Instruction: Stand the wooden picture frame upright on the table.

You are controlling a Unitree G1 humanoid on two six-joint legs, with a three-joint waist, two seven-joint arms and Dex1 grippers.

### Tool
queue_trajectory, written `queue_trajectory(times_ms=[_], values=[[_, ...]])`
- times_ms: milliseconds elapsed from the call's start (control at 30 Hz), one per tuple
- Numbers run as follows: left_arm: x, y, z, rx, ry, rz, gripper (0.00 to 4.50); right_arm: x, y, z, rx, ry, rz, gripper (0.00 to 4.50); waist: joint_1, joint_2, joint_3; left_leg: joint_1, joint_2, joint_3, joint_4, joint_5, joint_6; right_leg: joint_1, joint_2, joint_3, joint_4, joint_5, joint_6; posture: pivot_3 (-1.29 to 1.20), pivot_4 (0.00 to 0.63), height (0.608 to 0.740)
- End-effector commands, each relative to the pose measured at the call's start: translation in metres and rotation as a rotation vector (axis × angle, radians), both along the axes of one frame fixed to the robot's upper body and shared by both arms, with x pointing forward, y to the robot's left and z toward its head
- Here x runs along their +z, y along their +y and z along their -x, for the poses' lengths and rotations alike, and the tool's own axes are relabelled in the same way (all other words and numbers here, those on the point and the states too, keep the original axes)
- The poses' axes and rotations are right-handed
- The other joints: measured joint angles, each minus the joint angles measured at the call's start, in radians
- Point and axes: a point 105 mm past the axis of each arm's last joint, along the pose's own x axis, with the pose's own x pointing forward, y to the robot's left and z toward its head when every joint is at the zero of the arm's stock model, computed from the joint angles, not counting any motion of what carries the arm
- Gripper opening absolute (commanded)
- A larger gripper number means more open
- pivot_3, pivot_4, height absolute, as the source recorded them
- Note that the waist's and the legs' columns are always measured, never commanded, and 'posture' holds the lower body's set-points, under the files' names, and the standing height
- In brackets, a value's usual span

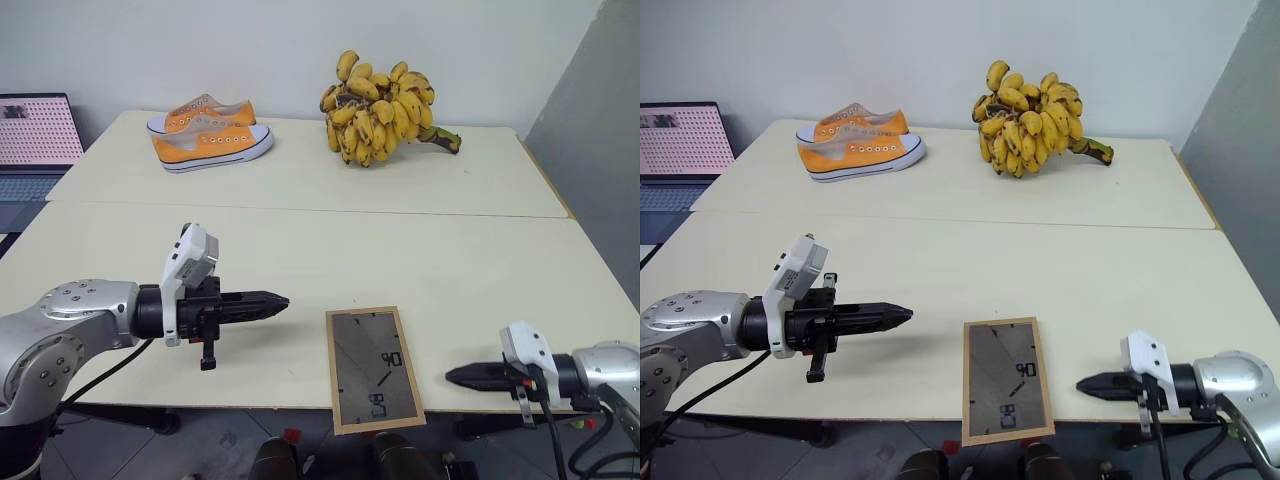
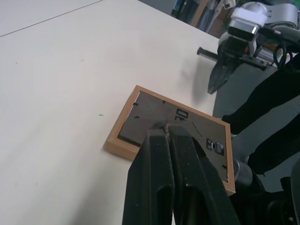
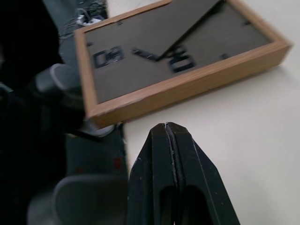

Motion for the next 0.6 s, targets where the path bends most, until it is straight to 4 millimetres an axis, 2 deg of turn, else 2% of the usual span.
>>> queue_trajectory(times_ms=[33, 233, 433, 600], values=[[0.006, 0.0, -0.001, -0.01, -0.024, -0.001, 0.01, -0.007, -0.001, 0.01, 0.065, -0.022, 0.032, 0.0, 0.0, 0.0, 0.0, 0.0, 0.0, 0.0, 0.0, 0.0, 0.0, 0.0, 0.0, 0.0, 0.0, 0.0, 0.0, 0.0, 0.15, 0.74], [0.008, 0.001, -0.002, -0.001, -0.026, -0.001, 0.01, -0.028, 0.001, 0.029, 0.106, 0.029, 0.036, 0.0, 0.0, 0.0, 0.0, 0.001, 0.0, -0.001, 0.0, 0.0, 0.0, 0.001, 0.0, 0.0, 0.0, 0.0, 0.0, 0.0, 0.15, 0.74], [0.009, 0.004, -0.001, 0.005, -0.016, -0.012, 0.01, -0.038, 0.01, 0.044, 0.11, 0.087, -0.007, 0.0, 0.001, 0.0, 0.0, 0.001, 0.0, -0.001, 0.0, 0.0, 0.0, 0.002, 0.0, -0.001, 0.0, 0.0, 0.0, 0.0, 0.15, 0.74], [0.012, 0.005, -0.003, 0.012, -0.015, -0.018, 0.01, -0.047, 0.015, 0.043, 0.078, 0.097, -0.045, 0.0, 0.001, 0.0, 0.0, 0.001, 0.0, -0.001, 0.0, 0.0, 0.0, 0.002, 0.0, -0.001, 0.0, 0.0, -0.001, 0.0, 0.15, 0.74]])
